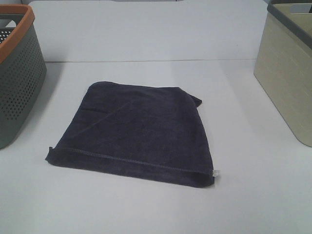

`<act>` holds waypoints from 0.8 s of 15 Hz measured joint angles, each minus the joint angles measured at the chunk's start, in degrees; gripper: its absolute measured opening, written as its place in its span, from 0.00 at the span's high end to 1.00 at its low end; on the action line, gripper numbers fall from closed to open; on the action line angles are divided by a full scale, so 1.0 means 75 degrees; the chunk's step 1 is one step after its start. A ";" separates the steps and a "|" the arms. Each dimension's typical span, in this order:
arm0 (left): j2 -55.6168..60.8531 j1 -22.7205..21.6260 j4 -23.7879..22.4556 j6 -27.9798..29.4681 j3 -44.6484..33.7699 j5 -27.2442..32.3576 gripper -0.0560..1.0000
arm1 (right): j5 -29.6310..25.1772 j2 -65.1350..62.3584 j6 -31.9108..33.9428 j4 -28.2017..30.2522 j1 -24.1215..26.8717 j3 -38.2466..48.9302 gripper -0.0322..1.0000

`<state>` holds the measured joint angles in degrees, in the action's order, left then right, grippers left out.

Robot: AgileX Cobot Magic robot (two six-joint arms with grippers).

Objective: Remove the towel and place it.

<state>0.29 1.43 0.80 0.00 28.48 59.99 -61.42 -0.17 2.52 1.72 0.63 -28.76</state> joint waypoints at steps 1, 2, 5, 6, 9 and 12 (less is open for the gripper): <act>0.0000 0.0000 0.0000 0.0000 0.0000 0.0000 0.11 | 0.0000 0.0000 0.0000 0.0000 0.0000 0.0000 0.36; 0.0000 0.0000 0.0000 0.0000 0.0000 0.0000 0.11 | 0.0000 0.0000 0.0008 0.0000 0.0000 0.0000 0.36; 0.0000 0.0000 0.0000 0.0000 0.0000 0.0000 0.11 | 0.0000 0.0000 0.0000 0.0000 0.0000 0.0000 0.36; 0.0000 0.0000 0.0000 0.0000 0.0000 0.0000 0.11 | 0.0000 0.0000 0.0000 0.0000 0.0000 0.0000 0.36; 0.0000 0.0000 0.0000 0.0000 0.0000 0.0000 0.11 | 0.0000 0.0000 0.0000 0.0000 0.0000 0.0000 0.36; 0.0000 0.0000 0.0000 0.0000 0.0000 0.0000 0.11 | 0.0000 0.0000 0.0000 0.0000 0.0000 0.0000 0.36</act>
<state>0.29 1.43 0.80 0.00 28.48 59.99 -61.42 -0.17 2.52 1.72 0.63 -28.76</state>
